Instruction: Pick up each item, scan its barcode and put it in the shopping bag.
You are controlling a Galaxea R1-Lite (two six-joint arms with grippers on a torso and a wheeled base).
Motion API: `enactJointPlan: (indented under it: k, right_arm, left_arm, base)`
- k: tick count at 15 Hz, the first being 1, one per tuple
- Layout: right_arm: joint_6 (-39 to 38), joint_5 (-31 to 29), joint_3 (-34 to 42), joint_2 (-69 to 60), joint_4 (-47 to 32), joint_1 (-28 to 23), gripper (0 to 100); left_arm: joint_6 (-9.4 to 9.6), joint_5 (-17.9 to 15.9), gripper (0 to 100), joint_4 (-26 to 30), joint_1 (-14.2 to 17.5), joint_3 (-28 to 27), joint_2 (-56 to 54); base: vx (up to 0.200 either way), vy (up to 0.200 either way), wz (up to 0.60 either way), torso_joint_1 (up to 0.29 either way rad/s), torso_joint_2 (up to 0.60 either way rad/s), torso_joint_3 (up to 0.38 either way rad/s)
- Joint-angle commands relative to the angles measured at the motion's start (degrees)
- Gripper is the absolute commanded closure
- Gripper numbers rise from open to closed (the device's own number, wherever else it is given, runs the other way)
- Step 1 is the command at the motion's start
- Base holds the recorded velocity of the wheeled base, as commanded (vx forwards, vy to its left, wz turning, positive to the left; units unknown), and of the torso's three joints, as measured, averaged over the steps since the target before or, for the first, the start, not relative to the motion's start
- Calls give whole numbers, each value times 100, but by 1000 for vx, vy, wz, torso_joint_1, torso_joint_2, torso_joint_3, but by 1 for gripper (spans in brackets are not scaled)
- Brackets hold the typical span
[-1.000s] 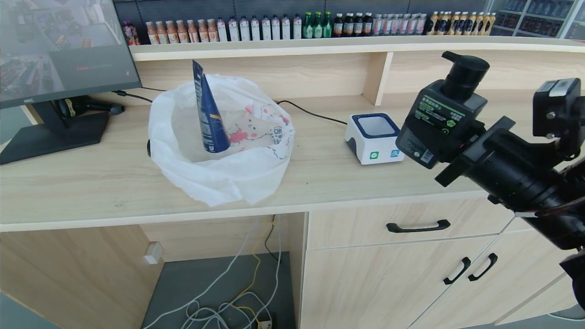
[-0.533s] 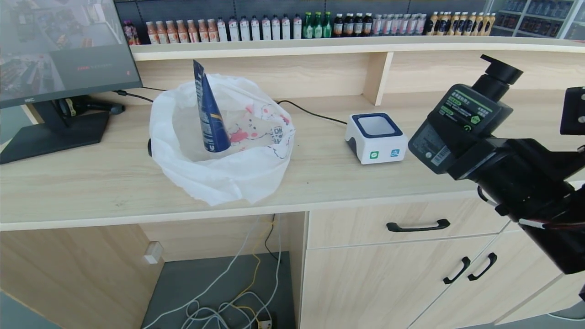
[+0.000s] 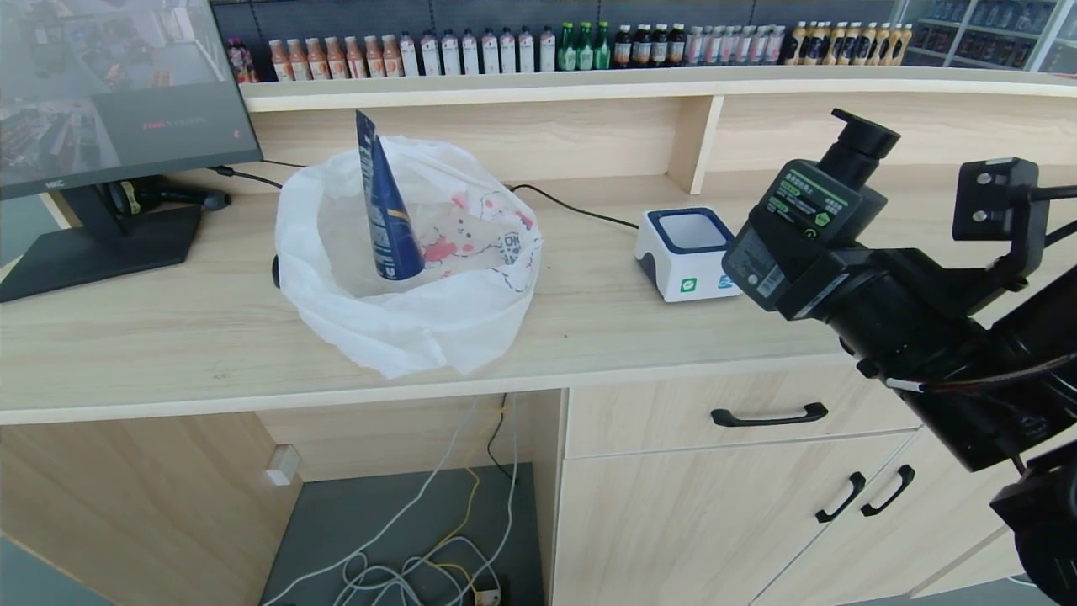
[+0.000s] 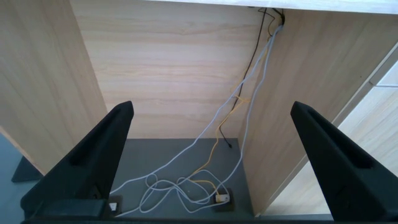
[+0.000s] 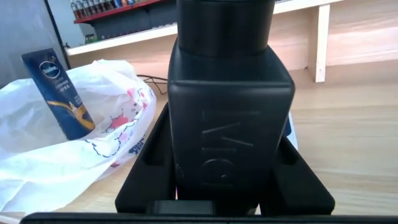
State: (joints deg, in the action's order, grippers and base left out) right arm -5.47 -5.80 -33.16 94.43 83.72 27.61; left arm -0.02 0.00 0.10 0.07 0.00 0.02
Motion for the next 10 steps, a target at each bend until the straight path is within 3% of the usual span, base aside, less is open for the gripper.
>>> enactJointPlan:
  k: [1,6,10]
  right_arm:
    - [2,0,-68,181,12,113,100]
    - [-217,88,-209,392,127,315,100]
    - [-209,88,-472,577,127,526,100]
  left_arm:
    - [2,0,0,-1,-7,0,-2]
    - [-15,0,0,-1,1,0,-2]
    - [-15,0,0,-1,1,0,-2]
  base:
    - [0,0,0,0,0,0]
    - [0,0,0,0,0,0]
    - [0,200,0,0,0,2]
